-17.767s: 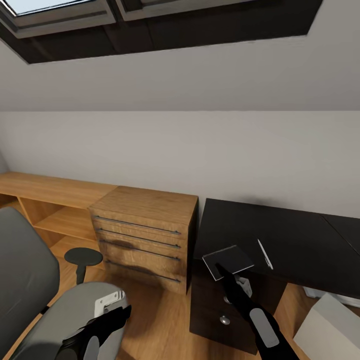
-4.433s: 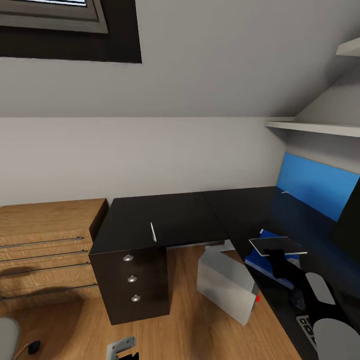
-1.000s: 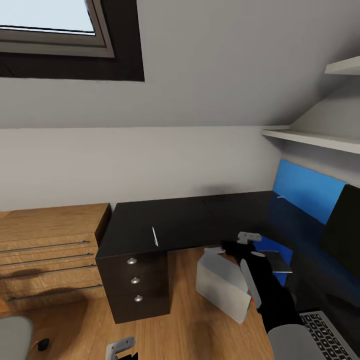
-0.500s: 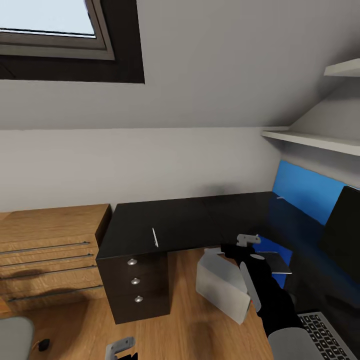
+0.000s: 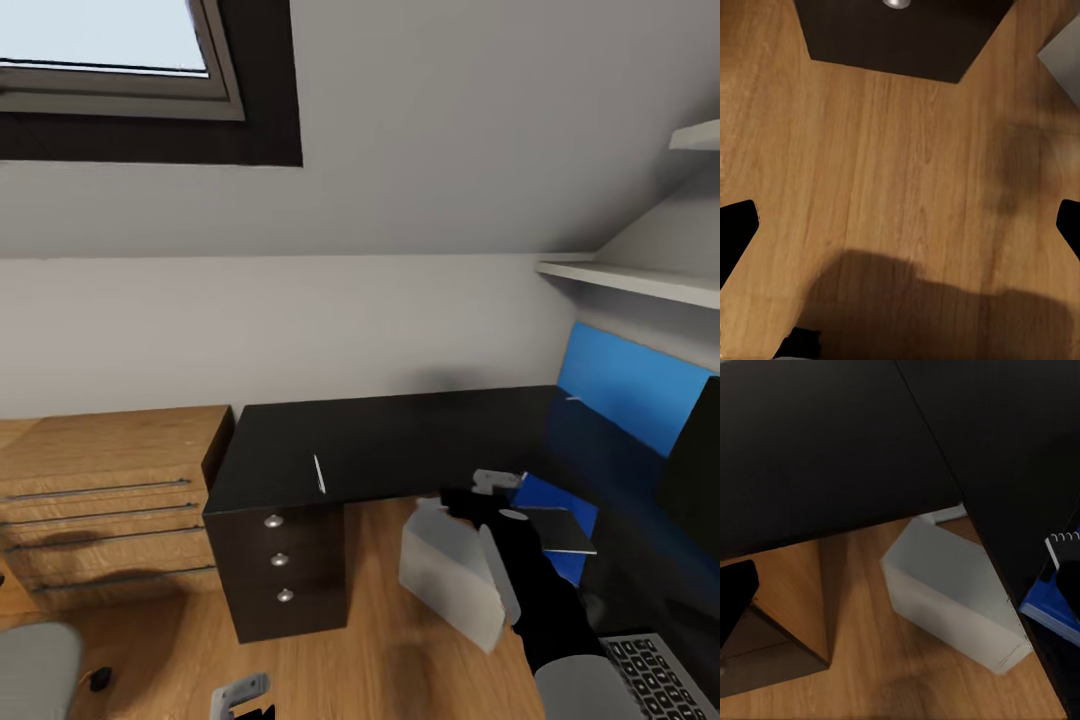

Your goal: In the bedroom, organize the workspace by keeping the computer under the desk, ensuring the monitor is on the desk, placing the keyboard on the desk next to the monitor, placing the mouse on the desk next to the keyboard, moving the folder from the swivel chair onto the desk next to the mouse, stacking the notebook on top of the folder with the pen on top of the notebook, and positioning the swivel chair next to the desk.

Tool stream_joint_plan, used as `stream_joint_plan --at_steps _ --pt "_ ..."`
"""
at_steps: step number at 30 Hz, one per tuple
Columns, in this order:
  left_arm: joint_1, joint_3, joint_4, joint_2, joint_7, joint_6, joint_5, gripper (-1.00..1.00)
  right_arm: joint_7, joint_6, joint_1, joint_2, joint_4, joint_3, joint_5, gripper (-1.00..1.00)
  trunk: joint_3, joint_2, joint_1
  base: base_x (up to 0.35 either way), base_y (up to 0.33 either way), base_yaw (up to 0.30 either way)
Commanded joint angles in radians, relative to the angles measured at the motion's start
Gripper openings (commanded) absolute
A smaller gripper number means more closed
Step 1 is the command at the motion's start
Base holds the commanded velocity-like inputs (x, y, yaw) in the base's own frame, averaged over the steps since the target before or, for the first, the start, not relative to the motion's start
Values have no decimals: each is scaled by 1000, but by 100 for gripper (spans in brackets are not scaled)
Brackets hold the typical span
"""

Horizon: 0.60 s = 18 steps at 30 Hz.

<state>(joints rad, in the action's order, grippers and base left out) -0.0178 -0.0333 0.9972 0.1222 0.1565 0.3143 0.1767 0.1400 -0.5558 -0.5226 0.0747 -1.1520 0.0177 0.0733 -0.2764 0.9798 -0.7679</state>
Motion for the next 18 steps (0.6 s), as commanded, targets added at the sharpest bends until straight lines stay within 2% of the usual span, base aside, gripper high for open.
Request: stream_joint_plan --at_steps 1,18 --pt "-1 -1 1 1 5 5 10 100 6 -4 0 0 -2 1 8 100 -2 1 0 0 0 230" --pt "-1 0 1 1 5 5 10 100 6 -4 0 1 2 -1 8 100 -23 1 0 0 0 178"
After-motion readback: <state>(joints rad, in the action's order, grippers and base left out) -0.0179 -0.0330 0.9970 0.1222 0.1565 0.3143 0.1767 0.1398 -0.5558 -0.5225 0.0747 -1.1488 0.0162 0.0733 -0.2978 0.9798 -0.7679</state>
